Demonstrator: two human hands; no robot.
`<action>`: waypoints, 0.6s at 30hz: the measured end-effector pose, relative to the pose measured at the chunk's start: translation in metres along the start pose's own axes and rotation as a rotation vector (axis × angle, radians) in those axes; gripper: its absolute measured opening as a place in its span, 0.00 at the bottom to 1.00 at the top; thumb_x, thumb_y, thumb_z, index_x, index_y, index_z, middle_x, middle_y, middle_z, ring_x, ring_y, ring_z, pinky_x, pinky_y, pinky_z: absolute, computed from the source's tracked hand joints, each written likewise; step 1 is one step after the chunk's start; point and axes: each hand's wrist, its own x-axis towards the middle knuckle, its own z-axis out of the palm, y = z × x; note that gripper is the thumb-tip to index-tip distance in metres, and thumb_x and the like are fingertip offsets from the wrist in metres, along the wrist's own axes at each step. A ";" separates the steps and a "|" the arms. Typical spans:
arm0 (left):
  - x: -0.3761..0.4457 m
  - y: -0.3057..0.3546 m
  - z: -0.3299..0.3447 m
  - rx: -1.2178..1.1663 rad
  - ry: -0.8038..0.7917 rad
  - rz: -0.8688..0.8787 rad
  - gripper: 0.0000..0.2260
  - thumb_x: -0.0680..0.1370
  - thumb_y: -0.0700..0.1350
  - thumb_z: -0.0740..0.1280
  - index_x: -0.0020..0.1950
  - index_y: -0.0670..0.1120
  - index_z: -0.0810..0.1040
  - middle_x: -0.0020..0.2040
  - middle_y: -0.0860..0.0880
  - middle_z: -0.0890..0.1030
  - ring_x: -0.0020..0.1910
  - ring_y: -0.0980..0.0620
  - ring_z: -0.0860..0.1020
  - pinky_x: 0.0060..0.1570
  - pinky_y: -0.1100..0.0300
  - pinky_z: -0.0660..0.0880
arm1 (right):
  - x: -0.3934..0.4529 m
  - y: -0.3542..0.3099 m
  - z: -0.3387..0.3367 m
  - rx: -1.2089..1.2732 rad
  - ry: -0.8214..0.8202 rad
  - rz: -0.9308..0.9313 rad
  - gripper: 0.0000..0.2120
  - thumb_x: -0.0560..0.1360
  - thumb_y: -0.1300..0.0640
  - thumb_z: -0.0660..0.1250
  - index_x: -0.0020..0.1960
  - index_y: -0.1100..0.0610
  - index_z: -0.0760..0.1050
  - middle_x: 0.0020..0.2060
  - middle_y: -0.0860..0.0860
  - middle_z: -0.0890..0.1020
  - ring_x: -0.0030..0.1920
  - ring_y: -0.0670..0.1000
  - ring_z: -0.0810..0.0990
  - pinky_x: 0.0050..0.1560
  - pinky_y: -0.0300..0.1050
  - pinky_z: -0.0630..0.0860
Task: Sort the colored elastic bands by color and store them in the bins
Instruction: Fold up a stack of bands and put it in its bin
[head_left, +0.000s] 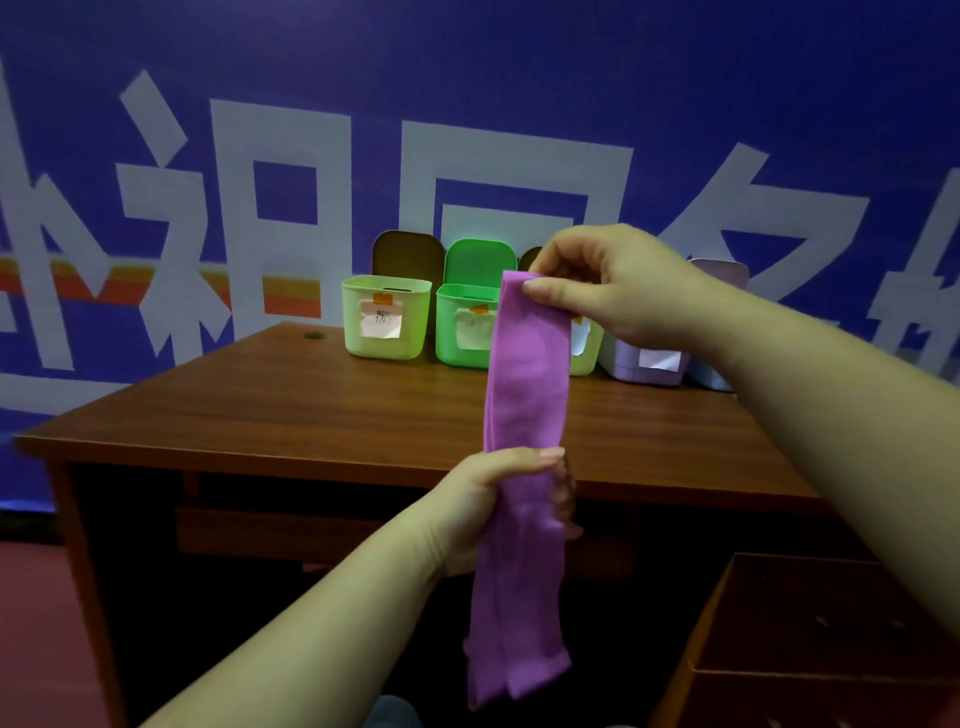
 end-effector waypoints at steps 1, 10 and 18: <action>0.001 -0.001 0.000 0.001 0.020 -0.008 0.17 0.52 0.50 0.81 0.33 0.45 0.79 0.30 0.47 0.75 0.30 0.52 0.75 0.38 0.57 0.78 | 0.000 0.000 0.000 -0.016 -0.008 -0.003 0.06 0.76 0.50 0.64 0.50 0.50 0.75 0.41 0.43 0.78 0.44 0.45 0.77 0.44 0.38 0.76; -0.003 -0.019 -0.009 0.240 0.218 -0.020 0.05 0.67 0.41 0.70 0.39 0.41 0.84 0.38 0.42 0.84 0.38 0.48 0.83 0.42 0.57 0.80 | 0.005 0.020 -0.006 -0.072 0.053 0.082 0.10 0.77 0.51 0.64 0.52 0.56 0.76 0.40 0.46 0.78 0.44 0.48 0.78 0.46 0.45 0.77; -0.012 -0.045 -0.026 0.258 0.202 -0.118 0.10 0.69 0.39 0.69 0.50 0.40 0.82 0.49 0.40 0.84 0.45 0.47 0.83 0.47 0.54 0.79 | 0.008 0.055 0.008 -0.042 0.104 0.202 0.11 0.77 0.51 0.64 0.53 0.58 0.76 0.46 0.54 0.80 0.47 0.54 0.79 0.47 0.48 0.78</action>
